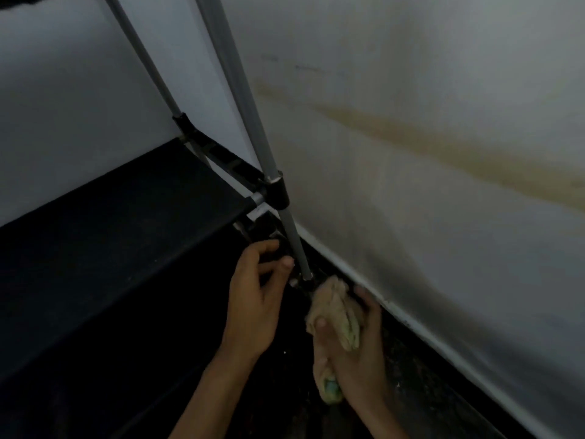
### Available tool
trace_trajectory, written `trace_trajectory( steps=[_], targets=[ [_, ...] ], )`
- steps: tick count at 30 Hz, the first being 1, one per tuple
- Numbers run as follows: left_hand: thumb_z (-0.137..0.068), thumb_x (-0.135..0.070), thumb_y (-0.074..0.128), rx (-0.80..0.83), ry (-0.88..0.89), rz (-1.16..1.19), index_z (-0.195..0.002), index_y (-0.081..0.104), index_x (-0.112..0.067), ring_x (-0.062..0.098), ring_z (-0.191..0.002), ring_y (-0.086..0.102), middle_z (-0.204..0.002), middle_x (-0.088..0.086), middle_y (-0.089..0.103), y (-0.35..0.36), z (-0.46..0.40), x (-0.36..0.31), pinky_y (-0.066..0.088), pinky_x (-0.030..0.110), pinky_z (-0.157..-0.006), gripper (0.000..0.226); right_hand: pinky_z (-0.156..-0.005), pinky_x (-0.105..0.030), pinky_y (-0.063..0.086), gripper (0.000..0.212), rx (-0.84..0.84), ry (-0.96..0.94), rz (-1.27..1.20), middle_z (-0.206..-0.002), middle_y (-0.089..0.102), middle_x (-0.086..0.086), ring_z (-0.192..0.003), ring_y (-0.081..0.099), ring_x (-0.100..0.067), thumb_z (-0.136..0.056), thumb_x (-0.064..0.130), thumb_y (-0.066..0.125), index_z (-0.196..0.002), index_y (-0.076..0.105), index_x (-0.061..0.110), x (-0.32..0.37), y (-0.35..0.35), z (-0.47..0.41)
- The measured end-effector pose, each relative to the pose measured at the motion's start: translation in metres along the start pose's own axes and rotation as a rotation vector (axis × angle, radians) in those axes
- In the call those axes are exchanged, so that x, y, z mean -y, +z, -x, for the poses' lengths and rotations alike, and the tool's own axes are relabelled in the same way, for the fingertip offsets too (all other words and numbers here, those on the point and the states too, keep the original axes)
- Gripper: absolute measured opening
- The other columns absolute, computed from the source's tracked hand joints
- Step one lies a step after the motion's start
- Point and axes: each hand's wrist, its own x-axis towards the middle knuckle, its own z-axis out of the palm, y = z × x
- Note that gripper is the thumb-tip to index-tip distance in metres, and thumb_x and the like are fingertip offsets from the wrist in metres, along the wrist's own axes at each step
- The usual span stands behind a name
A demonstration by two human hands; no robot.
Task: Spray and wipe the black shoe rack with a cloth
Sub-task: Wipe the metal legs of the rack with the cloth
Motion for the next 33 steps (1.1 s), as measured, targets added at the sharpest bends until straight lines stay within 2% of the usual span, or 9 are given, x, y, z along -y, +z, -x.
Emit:
trace_trajectory(
  steps=[5,12,14,16,18,21,25,29,33],
  targets=[
    [-0.098,-0.011,0.042,0.293,-0.069,-0.018,-0.107,0.05,-0.043,-0.01,-0.096,0.059,-0.104,-0.025,0.061,0.008,-0.011,0.015,0.042,0.003,-0.078,0.034,-0.097,-0.013,0.037,0.045,0.072,-0.222,0.301,-0.133,0.044,0.032,-0.118,0.045,0.012,-0.084,0.051,0.06,-0.121,0.038,0.062,0.023,0.015,-0.021],
    [-0.096,-0.022,0.047,0.208,-0.095,-0.108,-0.095,0.056,-0.044,-0.009,-0.09,0.062,-0.093,-0.018,0.066,0.012,-0.023,0.023,0.043,0.003,-0.075,0.024,-0.088,-0.032,0.052,0.024,0.434,0.306,0.249,-0.103,0.072,0.0,-0.093,0.067,-0.015,-0.076,0.036,0.068,-0.097,0.073,0.024,0.03,-0.034,-0.073],
    [-0.096,-0.023,0.047,0.201,-0.086,-0.155,-0.092,0.054,-0.047,-0.009,-0.085,0.061,-0.089,-0.018,0.066,0.013,-0.025,0.026,0.042,0.001,-0.071,0.025,-0.085,-0.033,0.052,0.03,0.292,0.312,0.409,-0.097,0.071,0.008,-0.089,0.066,-0.012,-0.07,0.045,0.064,-0.097,0.072,0.032,0.023,-0.034,-0.077],
    [-0.097,-0.023,0.046,0.189,-0.065,-0.189,-0.089,0.053,-0.048,-0.007,-0.083,0.061,-0.087,-0.019,0.065,0.013,-0.026,0.028,0.042,0.001,-0.068,0.027,-0.073,-0.024,0.051,0.016,0.184,0.262,0.227,-0.091,0.071,0.019,-0.08,0.065,0.003,-0.071,0.045,0.067,-0.086,0.069,0.049,0.025,-0.028,-0.065],
    [-0.097,-0.022,0.045,0.178,-0.042,-0.207,-0.086,0.052,-0.048,-0.002,-0.084,0.06,-0.088,-0.018,0.062,0.016,-0.026,0.03,0.043,0.006,-0.069,0.029,-0.078,-0.025,0.05,0.028,0.166,0.149,0.218,-0.098,0.067,0.025,-0.087,0.063,0.003,-0.065,0.056,0.062,-0.093,0.065,0.055,0.031,-0.016,-0.064],
    [-0.097,-0.02,0.044,0.186,-0.029,-0.241,-0.086,0.05,-0.047,0.0,-0.088,0.055,-0.093,-0.015,0.056,0.018,-0.027,0.029,0.041,0.011,-0.074,0.03,-0.089,-0.029,0.046,0.04,0.237,0.078,0.364,-0.113,0.062,0.016,-0.101,0.058,-0.01,-0.077,0.057,0.055,-0.116,0.059,0.047,0.042,-0.005,-0.071],
    [-0.097,-0.02,0.044,0.206,-0.026,-0.261,-0.087,0.05,-0.046,-0.005,-0.089,0.052,-0.095,-0.016,0.054,0.016,-0.029,0.028,0.037,0.003,-0.071,0.029,-0.07,-0.025,0.043,0.023,0.225,-0.001,0.788,-0.085,0.063,0.012,-0.091,0.063,-0.018,-0.081,0.051,0.052,-0.096,0.064,0.039,0.039,-0.02,-0.087],
    [-0.096,-0.014,0.048,0.189,0.033,-0.278,-0.092,0.059,-0.03,-0.019,-0.091,0.045,-0.099,-0.018,0.045,0.015,-0.031,0.029,0.032,-0.004,-0.075,0.02,-0.084,-0.036,0.052,0.059,0.198,0.06,0.366,-0.098,0.071,0.009,-0.093,0.065,-0.018,-0.057,0.068,0.049,-0.102,0.067,0.035,0.053,-0.009,-0.092],
    [-0.094,-0.01,0.052,0.192,0.038,-0.22,-0.096,0.065,-0.021,-0.018,-0.093,0.046,-0.103,-0.014,0.045,0.011,-0.033,0.027,0.034,-0.004,-0.077,0.017,-0.087,-0.036,0.052,0.048,0.298,0.089,0.531,-0.104,0.07,0.004,-0.096,0.065,-0.02,-0.073,0.062,0.058,-0.111,0.066,0.032,0.05,-0.004,-0.094]
  ],
)
